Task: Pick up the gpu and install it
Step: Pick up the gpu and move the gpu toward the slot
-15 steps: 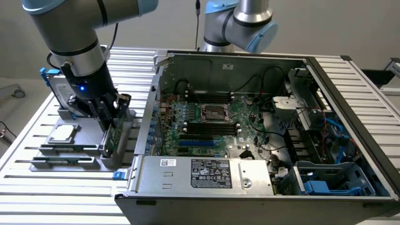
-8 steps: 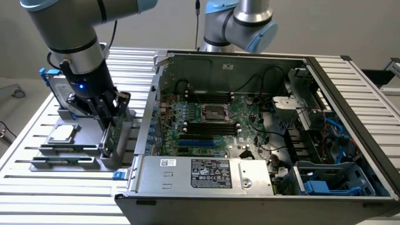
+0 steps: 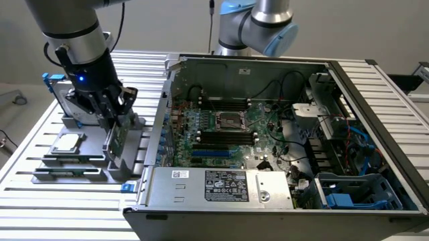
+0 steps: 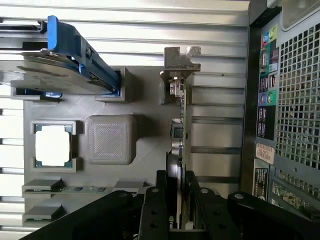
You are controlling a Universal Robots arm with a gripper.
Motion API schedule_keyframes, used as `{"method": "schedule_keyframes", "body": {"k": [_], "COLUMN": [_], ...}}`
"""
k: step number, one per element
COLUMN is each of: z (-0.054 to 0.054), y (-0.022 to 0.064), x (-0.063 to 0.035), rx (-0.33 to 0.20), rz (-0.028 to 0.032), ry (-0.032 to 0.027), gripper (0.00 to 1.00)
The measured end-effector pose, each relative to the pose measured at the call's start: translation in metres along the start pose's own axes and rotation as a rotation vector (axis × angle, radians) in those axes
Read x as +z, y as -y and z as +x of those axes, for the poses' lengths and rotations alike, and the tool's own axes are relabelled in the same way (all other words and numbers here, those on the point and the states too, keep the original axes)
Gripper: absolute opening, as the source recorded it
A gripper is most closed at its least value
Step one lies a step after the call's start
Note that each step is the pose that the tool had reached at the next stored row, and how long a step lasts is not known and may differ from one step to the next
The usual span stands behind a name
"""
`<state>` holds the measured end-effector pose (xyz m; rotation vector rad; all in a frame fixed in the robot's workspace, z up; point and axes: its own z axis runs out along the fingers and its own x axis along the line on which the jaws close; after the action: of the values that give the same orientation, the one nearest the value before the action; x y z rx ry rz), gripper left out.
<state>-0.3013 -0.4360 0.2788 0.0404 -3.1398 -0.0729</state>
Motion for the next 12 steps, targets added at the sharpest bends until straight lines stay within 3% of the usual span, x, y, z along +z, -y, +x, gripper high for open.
{"method": "schedule_keyframes", "body": {"k": [12], "z": [0.000], "y": [-0.0026], "x": [-0.0543], "rx": [0.000], "rz": [0.0001], "ry": [-0.0011], "gripper": [0.26]}}
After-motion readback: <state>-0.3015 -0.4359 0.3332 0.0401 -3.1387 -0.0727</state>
